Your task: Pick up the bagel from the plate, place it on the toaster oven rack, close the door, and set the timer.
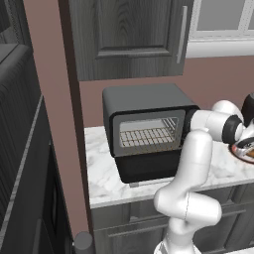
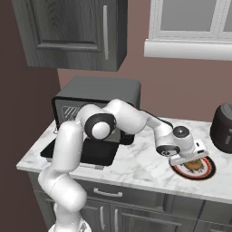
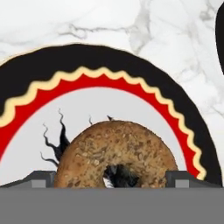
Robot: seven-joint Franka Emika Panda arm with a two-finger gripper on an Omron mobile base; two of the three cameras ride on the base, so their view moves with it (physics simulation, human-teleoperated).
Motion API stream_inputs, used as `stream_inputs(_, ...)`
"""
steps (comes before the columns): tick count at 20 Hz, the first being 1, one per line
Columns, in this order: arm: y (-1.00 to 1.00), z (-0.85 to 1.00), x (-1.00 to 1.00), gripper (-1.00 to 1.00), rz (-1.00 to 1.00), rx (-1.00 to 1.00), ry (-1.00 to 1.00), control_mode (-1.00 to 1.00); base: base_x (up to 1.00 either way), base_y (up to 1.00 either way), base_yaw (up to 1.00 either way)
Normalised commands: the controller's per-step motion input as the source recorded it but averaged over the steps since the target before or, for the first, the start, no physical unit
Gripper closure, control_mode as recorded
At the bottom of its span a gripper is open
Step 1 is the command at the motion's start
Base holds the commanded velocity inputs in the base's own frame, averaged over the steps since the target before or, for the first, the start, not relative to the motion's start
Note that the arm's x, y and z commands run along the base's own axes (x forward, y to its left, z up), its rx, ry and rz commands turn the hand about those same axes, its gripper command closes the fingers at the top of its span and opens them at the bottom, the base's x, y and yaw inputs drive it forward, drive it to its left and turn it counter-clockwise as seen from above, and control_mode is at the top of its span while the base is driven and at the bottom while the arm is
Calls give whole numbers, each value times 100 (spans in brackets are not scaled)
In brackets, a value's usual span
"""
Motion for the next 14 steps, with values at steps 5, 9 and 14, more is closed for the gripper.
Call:
stream_inputs(5,0,-20,3,100,0,0,7,-100,0,0,0)
stream_inputs(9,0,-25,0,100,0,0,6,-100,0,0,0)
stream_inputs(14,0,-13,-4,100,0,2,7,-100,0,0,0)
